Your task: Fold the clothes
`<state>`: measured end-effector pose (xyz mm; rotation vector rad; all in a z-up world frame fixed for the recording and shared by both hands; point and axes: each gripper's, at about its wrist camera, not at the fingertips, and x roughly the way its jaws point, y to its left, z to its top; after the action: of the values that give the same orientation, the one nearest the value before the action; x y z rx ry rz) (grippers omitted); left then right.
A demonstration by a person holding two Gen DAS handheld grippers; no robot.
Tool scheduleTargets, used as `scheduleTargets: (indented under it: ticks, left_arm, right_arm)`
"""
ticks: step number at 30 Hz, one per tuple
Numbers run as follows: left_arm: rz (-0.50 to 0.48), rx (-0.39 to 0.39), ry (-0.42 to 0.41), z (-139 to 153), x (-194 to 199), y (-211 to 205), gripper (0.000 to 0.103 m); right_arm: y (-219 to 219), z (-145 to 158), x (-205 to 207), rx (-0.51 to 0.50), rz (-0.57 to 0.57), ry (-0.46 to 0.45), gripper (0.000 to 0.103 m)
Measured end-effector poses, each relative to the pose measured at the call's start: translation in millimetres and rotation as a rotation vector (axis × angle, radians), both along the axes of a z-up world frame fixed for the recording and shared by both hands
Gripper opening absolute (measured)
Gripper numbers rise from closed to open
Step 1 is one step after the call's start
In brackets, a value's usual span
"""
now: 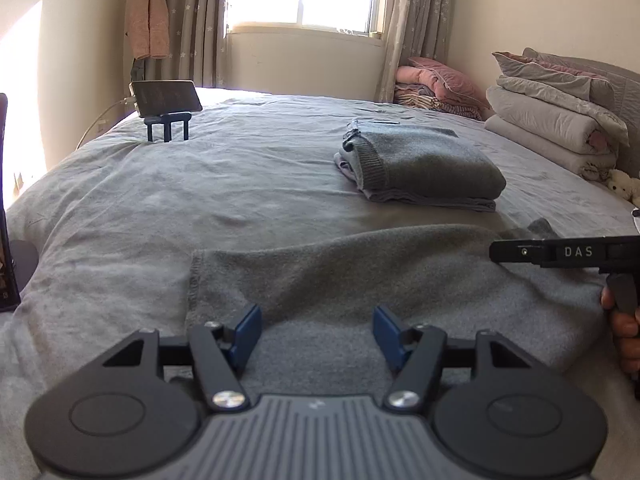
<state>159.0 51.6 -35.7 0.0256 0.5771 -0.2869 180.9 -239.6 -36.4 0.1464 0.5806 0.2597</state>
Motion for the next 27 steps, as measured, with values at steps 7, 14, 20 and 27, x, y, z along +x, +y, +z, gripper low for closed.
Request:
scheduleTargets:
  ticks: [7, 14, 20, 27]
  left_arm:
    - [0.02, -0.012, 0.033, 8.9, -12.0, 32.3, 0.068]
    - [0.046, -0.017, -0.005, 31.1, -39.6, 35.6, 0.078]
    - [0.037, -0.052, 0.019, 40.7, -55.5, 21.1, 0.081]
    - [0.004, -0.013, 0.019, 42.7, -71.9, 2.7, 0.087]
  right_arm:
    - [-64.8, 8.5, -23.8, 0.032, -0.128, 0.015, 0.056]
    - [-99.9, 17.1, -52.2, 0.109, -0.189, 0.046, 0.06]
    - [-103.6, 24.4, -80.8, 0.217, -0.179, 0.087, 0.062]
    - [-90.0, 26.1, -103.0, 0.335, -0.168, 0.168, 0.063]
